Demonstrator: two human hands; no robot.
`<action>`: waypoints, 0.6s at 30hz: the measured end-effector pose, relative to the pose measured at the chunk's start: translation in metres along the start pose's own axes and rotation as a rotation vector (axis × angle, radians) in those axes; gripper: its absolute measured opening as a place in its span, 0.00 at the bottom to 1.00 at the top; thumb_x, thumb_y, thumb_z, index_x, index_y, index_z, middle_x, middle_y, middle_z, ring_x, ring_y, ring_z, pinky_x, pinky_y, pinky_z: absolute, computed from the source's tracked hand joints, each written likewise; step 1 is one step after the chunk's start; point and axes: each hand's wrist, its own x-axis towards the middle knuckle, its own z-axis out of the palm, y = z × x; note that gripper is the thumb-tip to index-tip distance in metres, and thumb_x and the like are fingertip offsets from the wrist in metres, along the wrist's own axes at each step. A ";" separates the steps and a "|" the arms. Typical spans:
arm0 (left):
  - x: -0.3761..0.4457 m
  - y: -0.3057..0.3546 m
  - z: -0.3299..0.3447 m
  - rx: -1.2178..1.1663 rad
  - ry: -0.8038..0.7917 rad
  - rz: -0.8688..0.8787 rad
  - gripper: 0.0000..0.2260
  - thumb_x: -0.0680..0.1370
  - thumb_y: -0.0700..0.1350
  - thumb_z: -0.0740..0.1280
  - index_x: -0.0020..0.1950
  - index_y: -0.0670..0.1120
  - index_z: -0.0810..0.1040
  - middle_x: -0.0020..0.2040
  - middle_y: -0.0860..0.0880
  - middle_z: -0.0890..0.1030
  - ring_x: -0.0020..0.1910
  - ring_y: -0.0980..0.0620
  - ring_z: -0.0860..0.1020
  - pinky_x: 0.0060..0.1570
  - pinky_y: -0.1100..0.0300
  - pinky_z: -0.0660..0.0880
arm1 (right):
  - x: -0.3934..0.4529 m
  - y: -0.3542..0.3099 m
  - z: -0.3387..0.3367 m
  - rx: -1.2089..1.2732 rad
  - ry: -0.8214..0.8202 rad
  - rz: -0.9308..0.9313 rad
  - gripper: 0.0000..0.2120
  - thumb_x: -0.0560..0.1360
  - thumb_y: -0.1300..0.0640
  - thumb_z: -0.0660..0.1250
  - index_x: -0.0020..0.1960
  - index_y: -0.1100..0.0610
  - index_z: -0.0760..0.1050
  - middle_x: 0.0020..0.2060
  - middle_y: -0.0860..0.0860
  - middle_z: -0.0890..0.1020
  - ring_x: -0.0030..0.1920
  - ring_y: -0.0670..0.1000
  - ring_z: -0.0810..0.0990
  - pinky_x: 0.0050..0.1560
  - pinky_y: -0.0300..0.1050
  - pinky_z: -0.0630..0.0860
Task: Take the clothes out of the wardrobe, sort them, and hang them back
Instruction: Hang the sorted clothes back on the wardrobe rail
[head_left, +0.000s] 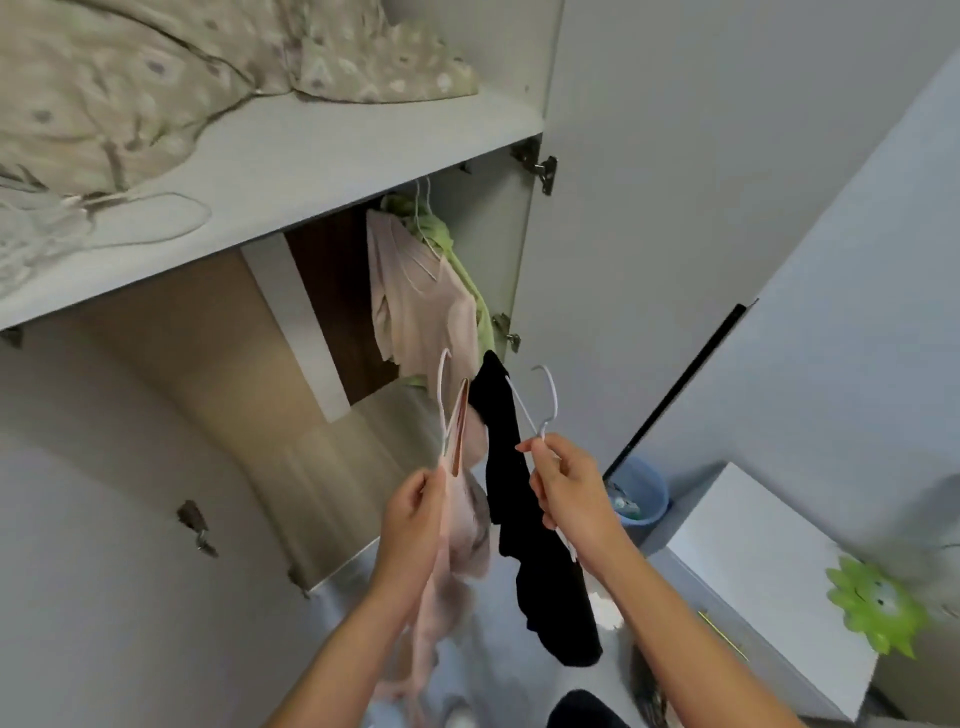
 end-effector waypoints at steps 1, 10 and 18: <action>0.009 0.001 -0.003 -0.010 0.015 0.007 0.20 0.85 0.45 0.62 0.33 0.49 0.65 0.32 0.50 0.64 0.34 0.55 0.65 0.33 0.63 0.64 | 0.016 -0.003 0.006 -0.038 -0.024 -0.028 0.13 0.87 0.52 0.59 0.54 0.55 0.80 0.27 0.52 0.66 0.26 0.49 0.64 0.27 0.45 0.62; 0.103 0.024 0.010 -0.020 0.307 -0.042 0.15 0.86 0.43 0.61 0.40 0.39 0.70 0.31 0.47 0.68 0.32 0.51 0.68 0.28 0.61 0.65 | 0.162 -0.020 0.031 -0.188 -0.188 -0.112 0.12 0.86 0.52 0.61 0.49 0.57 0.75 0.26 0.46 0.75 0.27 0.47 0.71 0.34 0.46 0.69; 0.202 0.060 0.028 0.124 0.526 0.004 0.16 0.86 0.51 0.64 0.43 0.43 0.71 0.34 0.46 0.65 0.30 0.55 0.63 0.31 0.59 0.63 | 0.276 -0.037 0.049 -0.152 -0.390 -0.192 0.08 0.85 0.51 0.59 0.51 0.47 0.76 0.26 0.44 0.74 0.28 0.46 0.70 0.35 0.47 0.67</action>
